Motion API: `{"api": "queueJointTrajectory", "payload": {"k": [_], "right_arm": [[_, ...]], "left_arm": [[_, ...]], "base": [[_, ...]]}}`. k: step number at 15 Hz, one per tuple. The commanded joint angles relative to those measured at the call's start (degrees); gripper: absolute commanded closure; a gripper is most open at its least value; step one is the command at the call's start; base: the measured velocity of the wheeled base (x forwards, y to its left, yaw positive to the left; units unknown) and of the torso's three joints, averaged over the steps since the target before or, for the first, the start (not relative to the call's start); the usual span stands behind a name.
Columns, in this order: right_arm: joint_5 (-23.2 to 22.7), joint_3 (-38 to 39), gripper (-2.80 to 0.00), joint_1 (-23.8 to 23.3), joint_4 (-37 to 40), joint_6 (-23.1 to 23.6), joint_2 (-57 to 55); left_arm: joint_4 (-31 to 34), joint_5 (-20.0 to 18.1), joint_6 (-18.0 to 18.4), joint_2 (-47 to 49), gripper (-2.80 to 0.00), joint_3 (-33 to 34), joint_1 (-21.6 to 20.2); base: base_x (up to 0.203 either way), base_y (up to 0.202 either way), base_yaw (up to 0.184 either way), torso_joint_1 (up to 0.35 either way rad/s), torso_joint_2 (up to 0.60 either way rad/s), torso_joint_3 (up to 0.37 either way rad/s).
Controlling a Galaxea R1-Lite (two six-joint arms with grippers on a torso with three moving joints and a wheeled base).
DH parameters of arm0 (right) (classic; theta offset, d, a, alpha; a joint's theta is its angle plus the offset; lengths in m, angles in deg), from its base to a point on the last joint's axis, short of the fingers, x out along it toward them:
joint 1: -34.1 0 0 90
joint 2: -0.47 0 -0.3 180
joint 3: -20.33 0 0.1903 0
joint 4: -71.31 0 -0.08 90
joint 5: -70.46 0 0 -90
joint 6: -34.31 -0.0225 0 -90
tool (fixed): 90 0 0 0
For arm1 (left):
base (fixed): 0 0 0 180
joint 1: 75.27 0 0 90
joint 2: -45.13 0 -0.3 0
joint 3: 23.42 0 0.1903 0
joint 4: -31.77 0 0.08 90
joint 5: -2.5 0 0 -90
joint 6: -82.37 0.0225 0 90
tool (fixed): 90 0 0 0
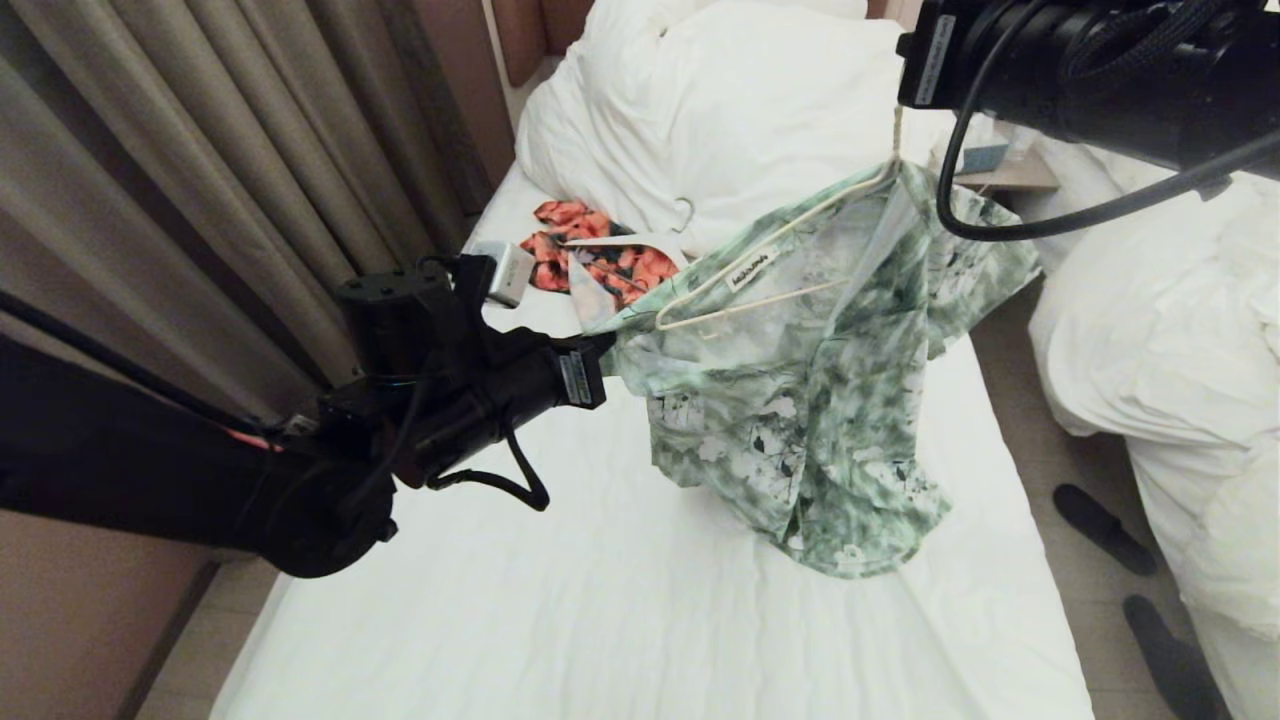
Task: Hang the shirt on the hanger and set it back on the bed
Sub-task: Take the clothes hanger out of the clothes
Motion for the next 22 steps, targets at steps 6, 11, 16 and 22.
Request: {"api": "queueJointTrajectory", "payload": {"k": [6, 11, 16, 22], "right_arm": [[0.1, -0.6, 0.00, -0.2, -2.2, 0.1, -2.9], [0.1, -0.6, 0.00, -0.2, -4.8, -0.3, -5.3], [0.1, -1.0, 0.00, -1.1, -9.6, -2.7, -10.0], [4.6, -10.4, 0.00, -3.5, -9.3, -22.1, -17.0]], "left_arm": [[-2.9, -0.1, 0.9, 4.9, -2.80, -1.6, -1.9], [-3.0, -0.8, 0.8, 4.4, 0.00, -3.1, -4.2], [-3.0, -1.2, 0.8, 3.4, 0.00, -3.7, -5.4], [-2.9, -1.2, 0.8, 1.9, 0.00, -4.0, -6.2]], "base": [[0.000, 0.000, 0.000, 0.000, 0.00, 0.000], [0.000, 0.000, 0.000, 0.000, 0.00, 0.000], [0.000, 0.000, 0.000, 0.000, 0.00, 0.000], [0.000, 0.000, 0.000, 0.000, 0.00, 0.000]]}}
